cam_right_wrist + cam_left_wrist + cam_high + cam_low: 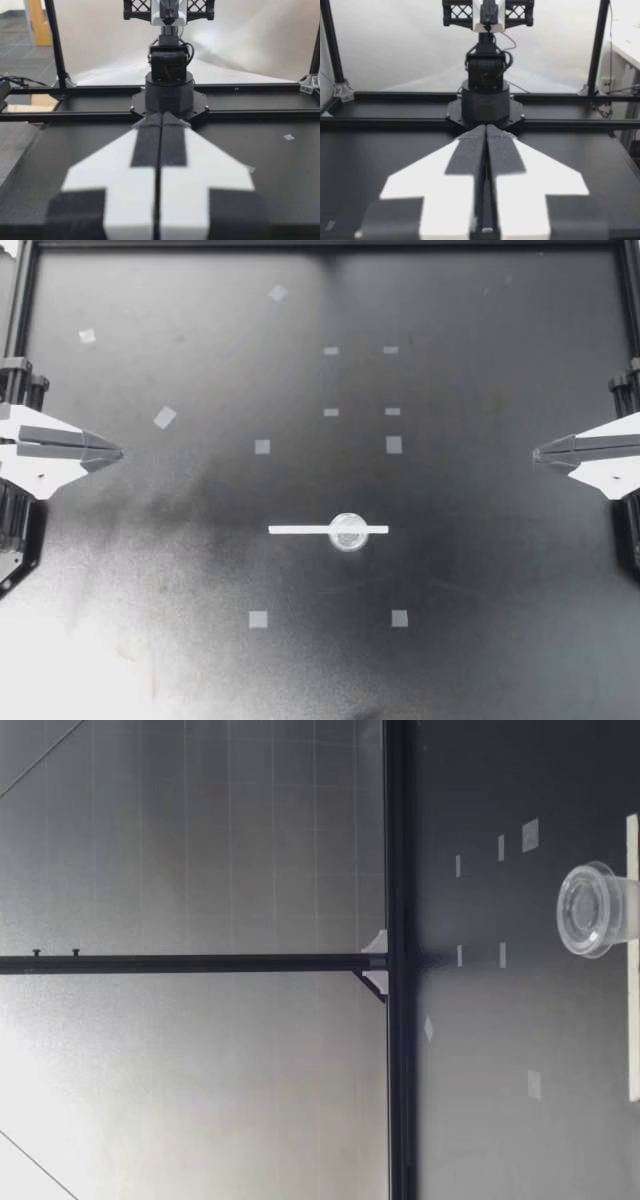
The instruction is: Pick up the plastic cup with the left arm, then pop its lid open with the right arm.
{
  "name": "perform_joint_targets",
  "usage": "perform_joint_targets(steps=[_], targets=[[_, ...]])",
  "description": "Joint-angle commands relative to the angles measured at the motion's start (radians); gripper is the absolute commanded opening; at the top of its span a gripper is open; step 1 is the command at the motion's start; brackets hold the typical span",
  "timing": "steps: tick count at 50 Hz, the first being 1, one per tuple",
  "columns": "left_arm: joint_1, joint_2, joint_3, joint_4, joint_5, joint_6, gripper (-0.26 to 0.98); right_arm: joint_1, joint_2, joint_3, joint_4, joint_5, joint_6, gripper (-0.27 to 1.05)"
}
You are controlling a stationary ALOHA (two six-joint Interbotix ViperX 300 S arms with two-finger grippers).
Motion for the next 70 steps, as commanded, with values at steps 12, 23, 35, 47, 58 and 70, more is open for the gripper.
perform_joint_targets(steps=[12,23,35,47,58,70], targets=[[0.011,-0.017,0.038,-0.008,-0.026,0.031,-0.13,-0.005,0.005,-0.02,0.003,0.026,0.049,-0.15],[0.072,0.141,-0.124,-0.015,0.087,0.063,-0.13,-0.049,0.114,-0.209,-0.002,0.262,0.06,-0.15],[0.075,0.491,-0.156,-0.018,-0.083,0.061,-0.13,-0.041,0.41,-0.242,0.003,0.21,0.106,-0.15],[0.064,0.782,-0.15,0.005,-0.318,-0.034,-0.12,-0.025,0.592,-0.199,0.0,0.002,0.216,-0.15],[0.014,0.905,-0.192,0.009,-0.331,-0.038,0.02,-0.009,0.744,-0.199,-0.037,-0.089,0.322,-0.15],[-0.002,0.962,-0.21,0.008,-0.324,-0.066,0.39,-0.009,0.864,-0.215,-0.072,-0.107,0.39,-0.15]])
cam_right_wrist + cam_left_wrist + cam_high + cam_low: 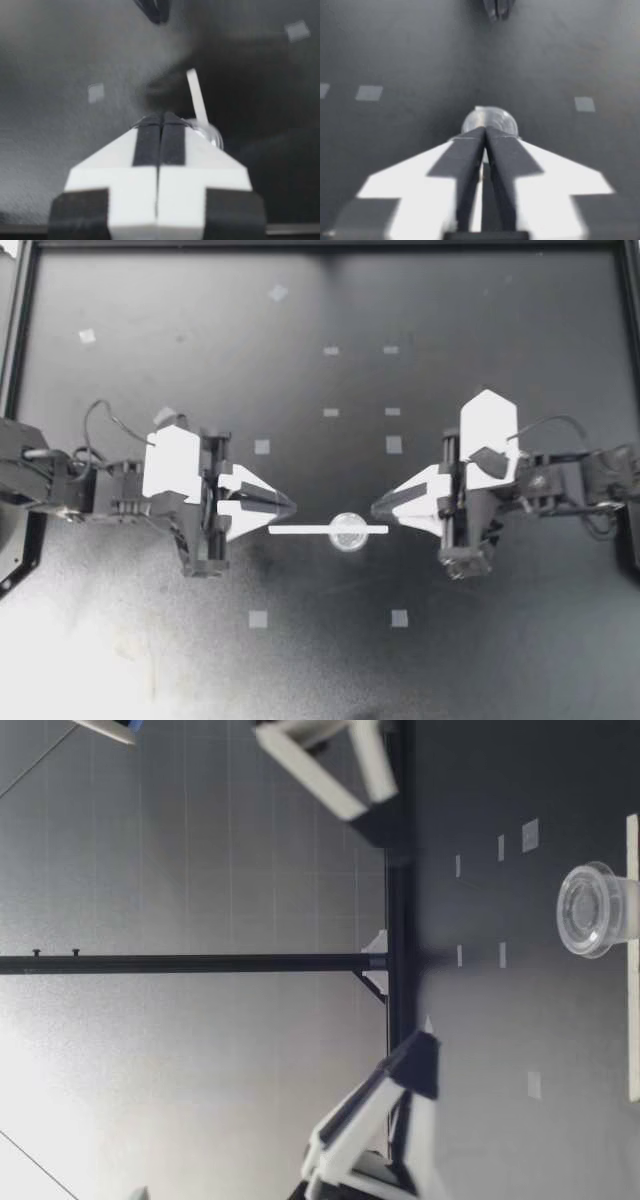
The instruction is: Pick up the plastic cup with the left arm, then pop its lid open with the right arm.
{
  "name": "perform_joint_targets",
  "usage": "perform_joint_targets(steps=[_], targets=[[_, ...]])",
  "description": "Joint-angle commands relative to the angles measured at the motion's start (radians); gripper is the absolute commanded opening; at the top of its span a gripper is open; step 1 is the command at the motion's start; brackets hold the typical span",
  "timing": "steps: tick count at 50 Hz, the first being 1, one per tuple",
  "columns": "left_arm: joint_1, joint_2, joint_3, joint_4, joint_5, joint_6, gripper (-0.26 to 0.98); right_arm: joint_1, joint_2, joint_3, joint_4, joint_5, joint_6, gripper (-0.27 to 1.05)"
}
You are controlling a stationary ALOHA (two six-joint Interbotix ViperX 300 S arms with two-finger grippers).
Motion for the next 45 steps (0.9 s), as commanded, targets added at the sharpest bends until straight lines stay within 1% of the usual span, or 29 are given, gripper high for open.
perform_joint_targets(steps=[1,3,5,18,28,36,45], targets=[[-0.005,0.008,-0.025,0.002,-0.005,-0.009,0.42,0.005,0.017,-0.021,-0.003,-0.015,0.009,-0.15],[-0.005,0.018,-0.031,0.002,-0.006,-0.014,0.46,0.005,0.025,-0.023,-0.005,-0.018,0.011,-0.15],[-0.005,0.028,-0.034,0.002,-0.006,-0.017,0.47,0.005,0.034,-0.023,-0.003,-0.026,0.011,-0.15],[-0.008,0.112,-0.069,0.002,-0.003,-0.035,0.48,0.005,0.109,-0.035,-0.005,-0.072,0.026,-0.15],[-0.02,0.137,-0.089,0.002,0.037,-0.038,0.51,0.005,0.158,-0.06,-0.005,-0.074,0.035,-0.15],[-0.034,0.167,-0.115,0.002,0.061,-0.04,0.53,0.005,0.173,-0.069,-0.005,-0.075,0.037,-0.15],[-0.035,0.209,-0.14,0.002,0.067,-0.04,0.55,0.005,0.176,-0.067,-0.005,-0.075,0.058,-0.15]])
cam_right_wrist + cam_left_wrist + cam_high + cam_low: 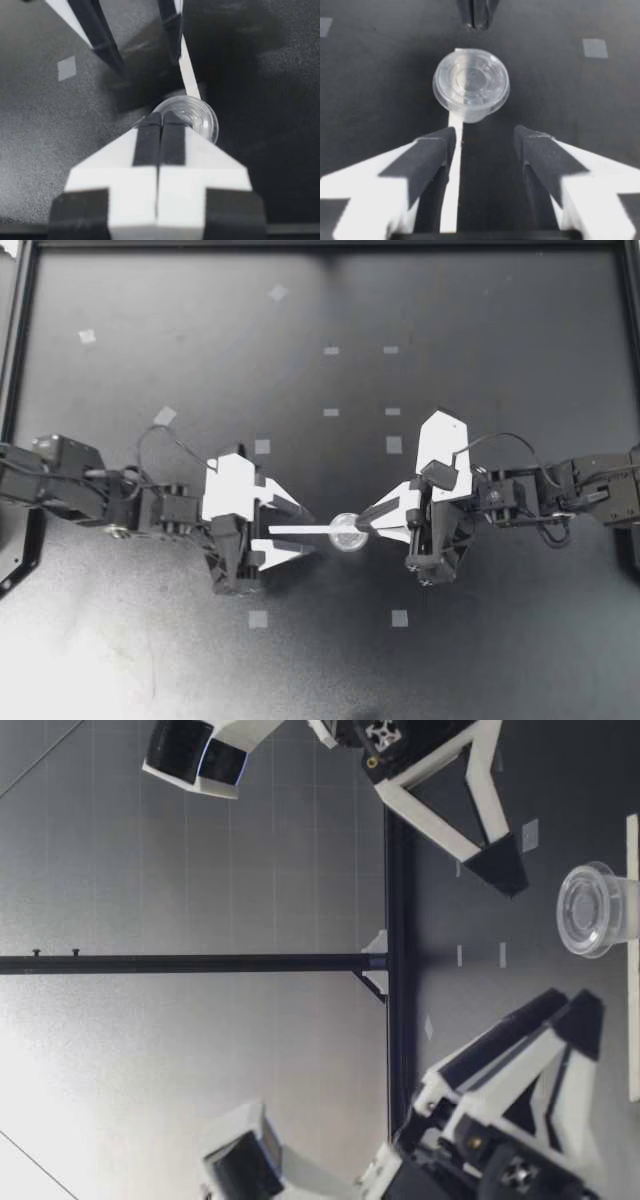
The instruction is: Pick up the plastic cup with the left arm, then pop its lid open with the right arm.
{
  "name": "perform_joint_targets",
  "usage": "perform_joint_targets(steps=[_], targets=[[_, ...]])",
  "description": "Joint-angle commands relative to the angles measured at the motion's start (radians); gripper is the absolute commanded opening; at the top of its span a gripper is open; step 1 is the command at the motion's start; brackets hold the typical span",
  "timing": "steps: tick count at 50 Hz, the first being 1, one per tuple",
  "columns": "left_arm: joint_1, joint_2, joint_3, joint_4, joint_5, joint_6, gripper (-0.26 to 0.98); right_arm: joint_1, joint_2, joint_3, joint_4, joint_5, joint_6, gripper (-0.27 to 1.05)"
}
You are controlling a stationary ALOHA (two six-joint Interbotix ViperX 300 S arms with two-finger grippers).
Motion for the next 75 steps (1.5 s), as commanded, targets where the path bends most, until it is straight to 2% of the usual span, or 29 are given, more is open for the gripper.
perform_joint_targets(steps=[1,12,46,75], targets=[[-0.002,-0.005,-0.025,0.002,-0.003,-0.002,0.55,0.005,-0.011,-0.015,-0.002,-0.009,0.006,-0.14],[-0.002,0.015,-0.043,0.0,0.002,-0.003,0.62,0.009,-0.009,-0.011,-0.002,-0.015,0.018,-0.15],[-0.002,0.115,-0.118,-0.003,0.0,0.002,0.63,0.023,0.043,-0.034,-0.002,-0.031,0.02,-0.15],[0.018,0.129,-0.144,-0.003,-0.008,0.011,0.63,0.023,0.072,-0.017,0.0,-0.02,0.034,-0.15]])
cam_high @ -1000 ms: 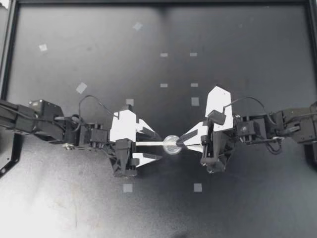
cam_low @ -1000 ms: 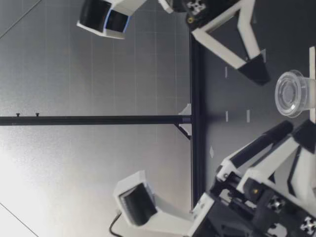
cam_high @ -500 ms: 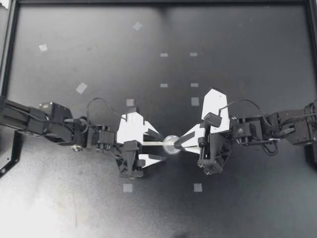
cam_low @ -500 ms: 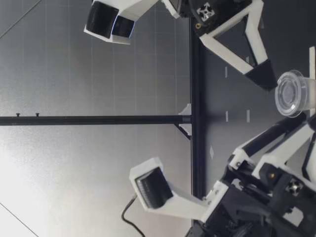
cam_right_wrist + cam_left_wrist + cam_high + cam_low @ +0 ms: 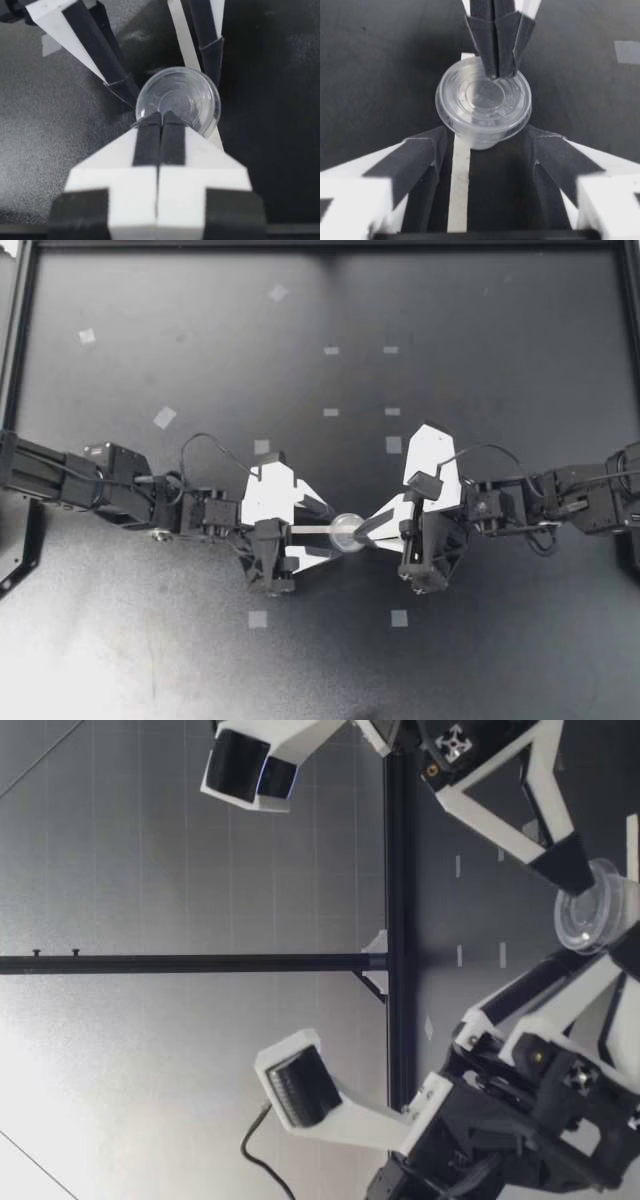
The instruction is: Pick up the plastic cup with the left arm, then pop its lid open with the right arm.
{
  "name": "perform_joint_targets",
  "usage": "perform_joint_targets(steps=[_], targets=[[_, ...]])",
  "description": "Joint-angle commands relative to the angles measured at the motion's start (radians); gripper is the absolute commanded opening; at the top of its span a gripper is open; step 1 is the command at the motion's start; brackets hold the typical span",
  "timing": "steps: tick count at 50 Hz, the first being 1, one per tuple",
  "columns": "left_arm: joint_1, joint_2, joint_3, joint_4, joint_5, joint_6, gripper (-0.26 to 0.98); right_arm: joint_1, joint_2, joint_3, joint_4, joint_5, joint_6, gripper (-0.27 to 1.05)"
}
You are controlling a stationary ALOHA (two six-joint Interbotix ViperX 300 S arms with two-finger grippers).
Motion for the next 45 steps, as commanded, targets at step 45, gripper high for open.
perform_joint_targets(steps=[45], targets=[[0.006,-0.014,-0.043,0.002,0.091,0.006,0.61,0.005,-0.044,0.032,0.0,-0.011,0.044,-0.15]])
